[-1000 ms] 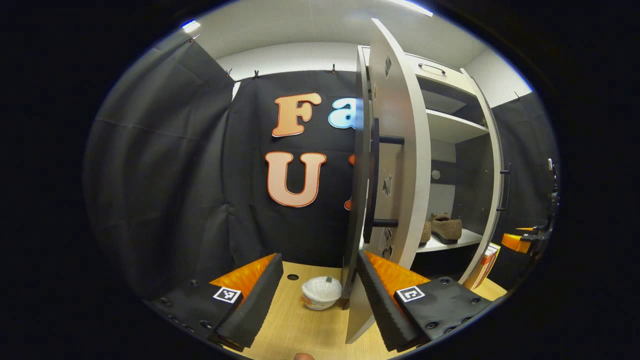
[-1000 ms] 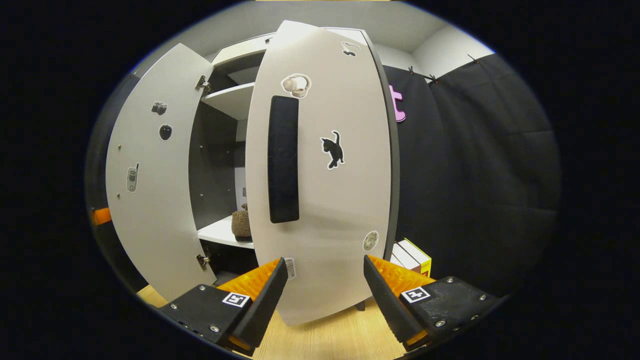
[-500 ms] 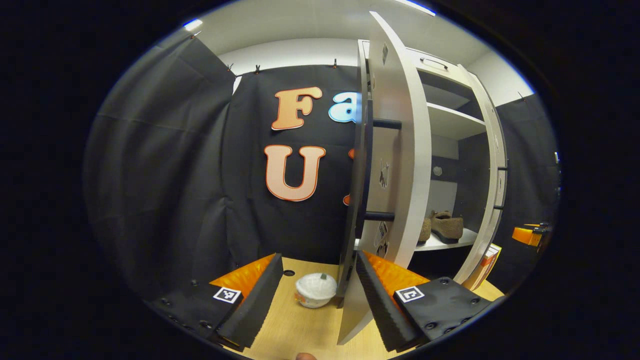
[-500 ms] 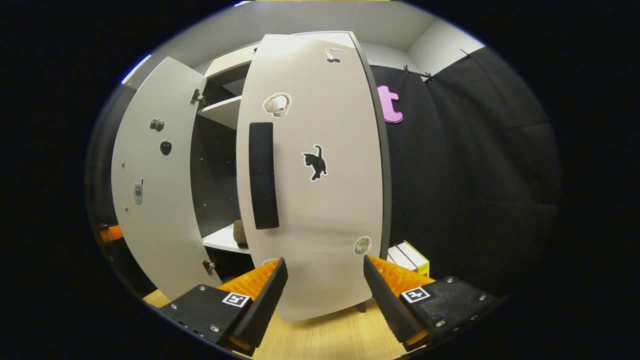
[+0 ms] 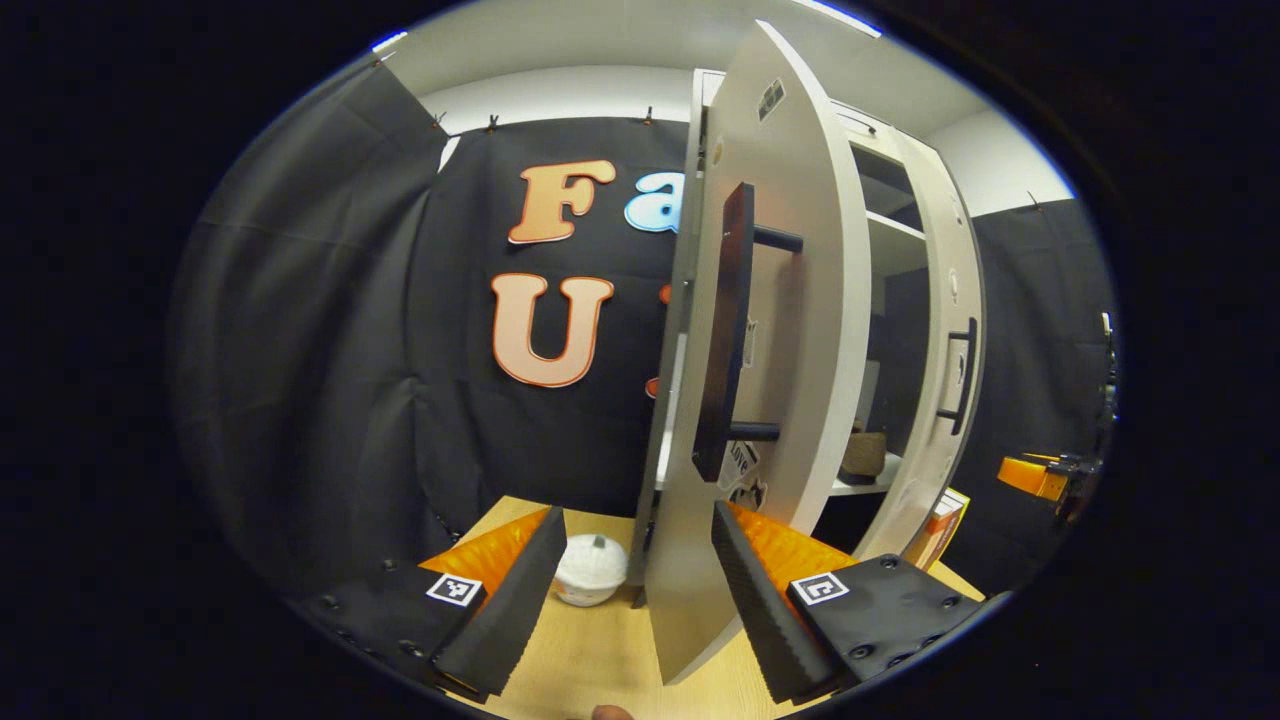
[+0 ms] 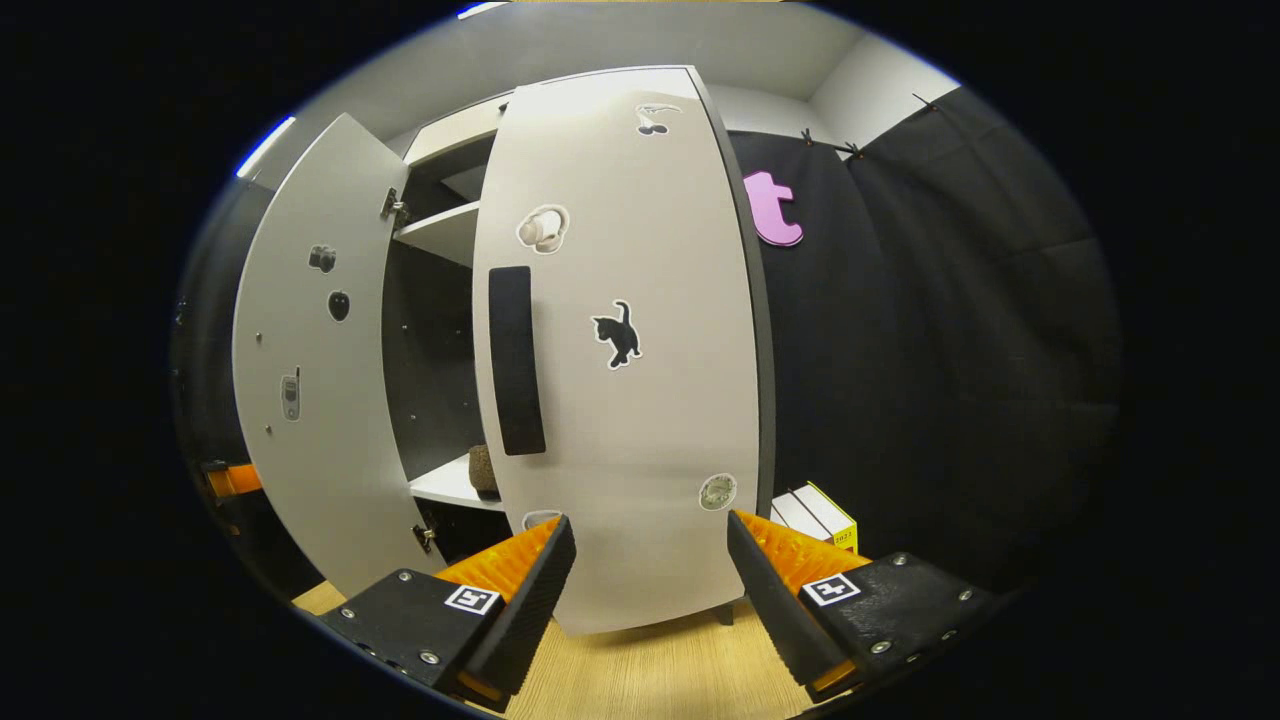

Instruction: Grab one shoe with the right hand and put it into the shoe cabinet, grab the other shoe with the left hand and put it into the shoe cabinet; then close the right door with the right hand and the left door with the left hand.

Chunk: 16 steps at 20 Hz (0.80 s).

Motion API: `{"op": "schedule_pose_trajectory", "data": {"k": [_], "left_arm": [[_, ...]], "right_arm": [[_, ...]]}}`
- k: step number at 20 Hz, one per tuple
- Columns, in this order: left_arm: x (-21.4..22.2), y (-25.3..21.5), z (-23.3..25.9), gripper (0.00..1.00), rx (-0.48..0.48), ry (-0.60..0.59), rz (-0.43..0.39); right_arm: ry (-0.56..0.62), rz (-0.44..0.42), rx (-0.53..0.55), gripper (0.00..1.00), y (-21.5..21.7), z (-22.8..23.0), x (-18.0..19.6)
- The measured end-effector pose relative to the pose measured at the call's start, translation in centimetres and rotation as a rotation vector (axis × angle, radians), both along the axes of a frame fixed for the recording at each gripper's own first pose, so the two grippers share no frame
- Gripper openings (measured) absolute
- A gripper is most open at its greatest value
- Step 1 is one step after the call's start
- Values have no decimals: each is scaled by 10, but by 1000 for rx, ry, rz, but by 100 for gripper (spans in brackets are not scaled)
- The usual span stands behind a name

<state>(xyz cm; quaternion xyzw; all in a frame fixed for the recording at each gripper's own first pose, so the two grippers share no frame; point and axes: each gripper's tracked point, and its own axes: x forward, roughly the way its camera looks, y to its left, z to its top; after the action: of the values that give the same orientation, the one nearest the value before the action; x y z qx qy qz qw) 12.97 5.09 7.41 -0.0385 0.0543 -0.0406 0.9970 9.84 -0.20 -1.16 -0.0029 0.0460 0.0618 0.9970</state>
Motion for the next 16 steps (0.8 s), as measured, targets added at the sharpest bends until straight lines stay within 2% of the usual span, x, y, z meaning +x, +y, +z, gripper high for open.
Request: {"op": "schedule_pose_trajectory", "data": {"k": [5, 7, 9, 16], "left_arm": [[13, -49, -3, 94, -8, 6, -95], [19, -64, -1, 96, 14, -3, -118], [25, -78, 0, 94, 26, -5, -141], [59, -134, -13, 94, 33, 8, -220]], "right_arm": [[-12, -12, 5, 94, -14, 5, -5], [-15, -22, 9, 94, -21, 7, -9], [-19, -30, 16, 94, -28, 9, -14], [-32, -77, 11, 94, -56, 10, -17]]}}
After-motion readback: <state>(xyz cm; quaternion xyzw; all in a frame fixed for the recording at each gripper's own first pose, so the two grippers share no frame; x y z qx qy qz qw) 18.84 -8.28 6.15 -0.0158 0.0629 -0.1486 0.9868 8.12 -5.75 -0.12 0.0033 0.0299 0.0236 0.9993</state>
